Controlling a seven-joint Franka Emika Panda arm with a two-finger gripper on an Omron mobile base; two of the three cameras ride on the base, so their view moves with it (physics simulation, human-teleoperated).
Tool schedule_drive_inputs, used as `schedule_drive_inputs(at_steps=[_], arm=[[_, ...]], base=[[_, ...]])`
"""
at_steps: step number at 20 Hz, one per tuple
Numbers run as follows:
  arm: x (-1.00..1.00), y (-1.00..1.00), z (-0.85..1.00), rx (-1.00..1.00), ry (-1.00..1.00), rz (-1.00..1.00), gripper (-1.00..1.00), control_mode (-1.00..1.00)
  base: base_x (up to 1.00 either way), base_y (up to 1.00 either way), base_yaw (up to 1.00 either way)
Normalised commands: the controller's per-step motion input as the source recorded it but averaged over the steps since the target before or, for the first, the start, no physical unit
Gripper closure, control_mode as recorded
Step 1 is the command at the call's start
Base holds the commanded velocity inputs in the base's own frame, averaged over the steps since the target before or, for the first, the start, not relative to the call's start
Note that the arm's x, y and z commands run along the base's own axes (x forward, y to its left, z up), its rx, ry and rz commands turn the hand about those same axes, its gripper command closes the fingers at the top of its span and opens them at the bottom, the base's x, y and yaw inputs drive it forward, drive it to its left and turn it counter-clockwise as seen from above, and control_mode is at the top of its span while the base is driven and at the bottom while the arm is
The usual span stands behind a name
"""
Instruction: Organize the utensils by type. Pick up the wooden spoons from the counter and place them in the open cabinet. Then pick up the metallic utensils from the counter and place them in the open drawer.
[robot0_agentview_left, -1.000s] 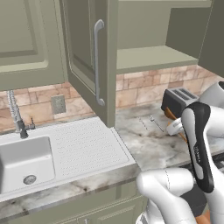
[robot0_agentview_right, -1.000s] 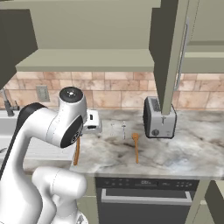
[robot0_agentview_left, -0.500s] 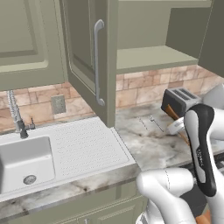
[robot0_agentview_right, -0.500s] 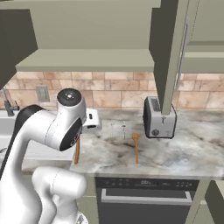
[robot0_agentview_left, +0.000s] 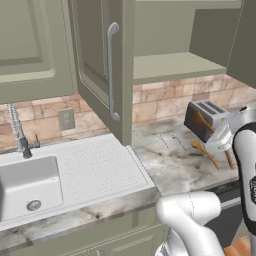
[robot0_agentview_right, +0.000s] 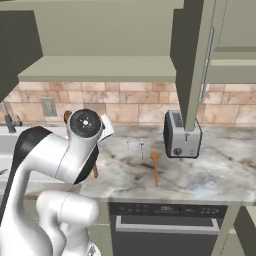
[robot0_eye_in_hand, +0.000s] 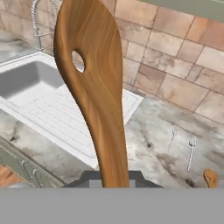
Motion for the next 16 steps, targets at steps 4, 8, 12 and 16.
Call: schedule_drive_inputs(at_steps=[4,8,12,16], arm=[[-0.01,0.03,0.61,-0.18,-0.36,0.46,1.00,-1.00],[0.00,0.11,0.63,-0.23,-0.37,0.45,1.00,-1.00],[-0.02,0.14,0.61,-0.31,-0.26,0.42,1.00,-1.00],[-0.03,0.13,0.58,-0.36,-0.20,0.38,1.00,-1.00]], base=[[0.00,0.00,0.00],[0.00,0.00,0.00],[0.00,0.00,0.00],[0.00,0.00,0.00]])
